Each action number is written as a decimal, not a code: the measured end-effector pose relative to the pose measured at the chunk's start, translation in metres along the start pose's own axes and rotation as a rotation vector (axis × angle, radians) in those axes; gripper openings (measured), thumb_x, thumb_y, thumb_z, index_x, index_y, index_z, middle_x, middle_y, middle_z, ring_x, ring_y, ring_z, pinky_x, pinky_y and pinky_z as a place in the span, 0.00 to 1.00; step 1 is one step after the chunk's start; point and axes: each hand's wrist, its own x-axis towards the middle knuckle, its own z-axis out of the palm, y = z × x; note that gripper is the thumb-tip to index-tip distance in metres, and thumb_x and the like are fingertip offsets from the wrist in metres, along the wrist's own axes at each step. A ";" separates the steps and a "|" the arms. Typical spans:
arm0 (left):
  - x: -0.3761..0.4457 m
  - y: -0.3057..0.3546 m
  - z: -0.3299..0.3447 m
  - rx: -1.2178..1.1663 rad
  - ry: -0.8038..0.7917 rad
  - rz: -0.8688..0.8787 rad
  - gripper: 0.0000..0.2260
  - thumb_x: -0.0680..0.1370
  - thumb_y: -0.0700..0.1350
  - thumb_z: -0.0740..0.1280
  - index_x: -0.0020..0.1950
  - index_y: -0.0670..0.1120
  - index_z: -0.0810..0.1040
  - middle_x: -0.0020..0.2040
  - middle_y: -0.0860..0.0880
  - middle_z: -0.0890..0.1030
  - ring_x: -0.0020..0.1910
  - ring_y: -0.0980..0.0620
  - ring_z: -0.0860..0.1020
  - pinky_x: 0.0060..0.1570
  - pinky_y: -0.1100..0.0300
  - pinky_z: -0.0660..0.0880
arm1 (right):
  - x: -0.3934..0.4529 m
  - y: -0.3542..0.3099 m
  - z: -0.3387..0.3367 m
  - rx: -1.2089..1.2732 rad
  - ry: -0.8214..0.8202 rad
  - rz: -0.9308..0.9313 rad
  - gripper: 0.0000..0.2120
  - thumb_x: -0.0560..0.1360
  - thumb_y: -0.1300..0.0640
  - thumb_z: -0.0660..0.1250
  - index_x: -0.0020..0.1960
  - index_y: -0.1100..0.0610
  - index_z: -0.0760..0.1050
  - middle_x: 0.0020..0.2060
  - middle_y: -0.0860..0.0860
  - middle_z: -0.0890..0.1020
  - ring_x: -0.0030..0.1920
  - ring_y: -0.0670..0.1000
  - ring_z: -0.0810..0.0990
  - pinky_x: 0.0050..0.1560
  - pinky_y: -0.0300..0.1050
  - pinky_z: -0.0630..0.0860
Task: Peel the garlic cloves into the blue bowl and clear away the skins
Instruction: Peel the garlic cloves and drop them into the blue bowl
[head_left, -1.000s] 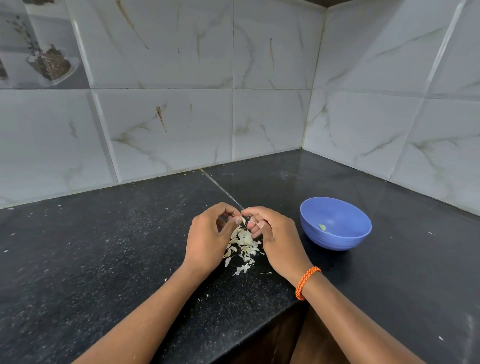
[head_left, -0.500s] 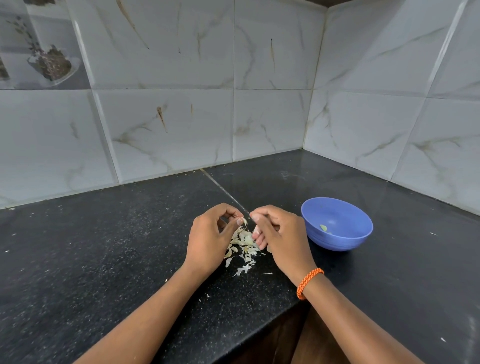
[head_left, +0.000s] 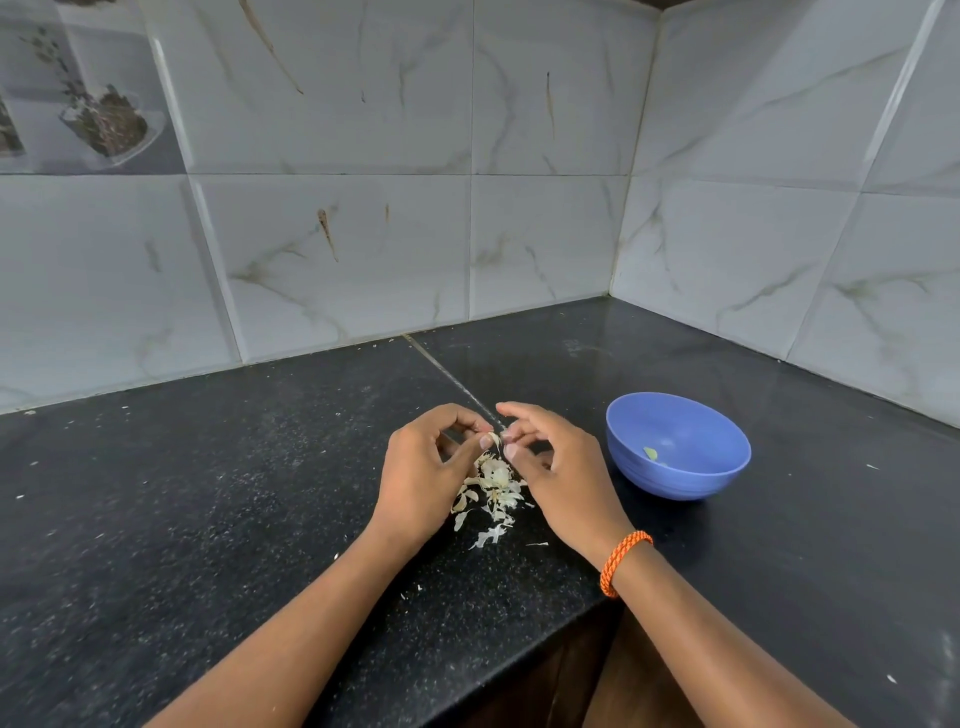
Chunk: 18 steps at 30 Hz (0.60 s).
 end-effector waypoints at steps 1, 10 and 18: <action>0.000 0.000 0.000 -0.002 0.002 0.002 0.03 0.81 0.45 0.77 0.49 0.53 0.85 0.46 0.55 0.86 0.36 0.51 0.85 0.41 0.54 0.82 | 0.001 -0.001 0.000 0.046 -0.005 0.027 0.20 0.83 0.62 0.68 0.71 0.45 0.79 0.55 0.42 0.84 0.54 0.41 0.82 0.51 0.35 0.81; 0.001 -0.002 0.002 0.021 -0.031 0.002 0.04 0.80 0.44 0.78 0.49 0.52 0.85 0.50 0.56 0.85 0.34 0.51 0.85 0.41 0.51 0.82 | -0.001 -0.004 -0.002 0.153 0.136 0.027 0.14 0.76 0.63 0.78 0.58 0.50 0.86 0.44 0.43 0.87 0.46 0.43 0.85 0.42 0.33 0.80; 0.001 -0.004 0.002 0.050 -0.005 -0.008 0.05 0.80 0.44 0.78 0.48 0.52 0.84 0.50 0.56 0.84 0.34 0.52 0.84 0.39 0.52 0.82 | 0.000 -0.004 -0.005 0.171 0.098 0.023 0.14 0.82 0.58 0.72 0.66 0.46 0.83 0.44 0.44 0.88 0.47 0.45 0.86 0.43 0.36 0.80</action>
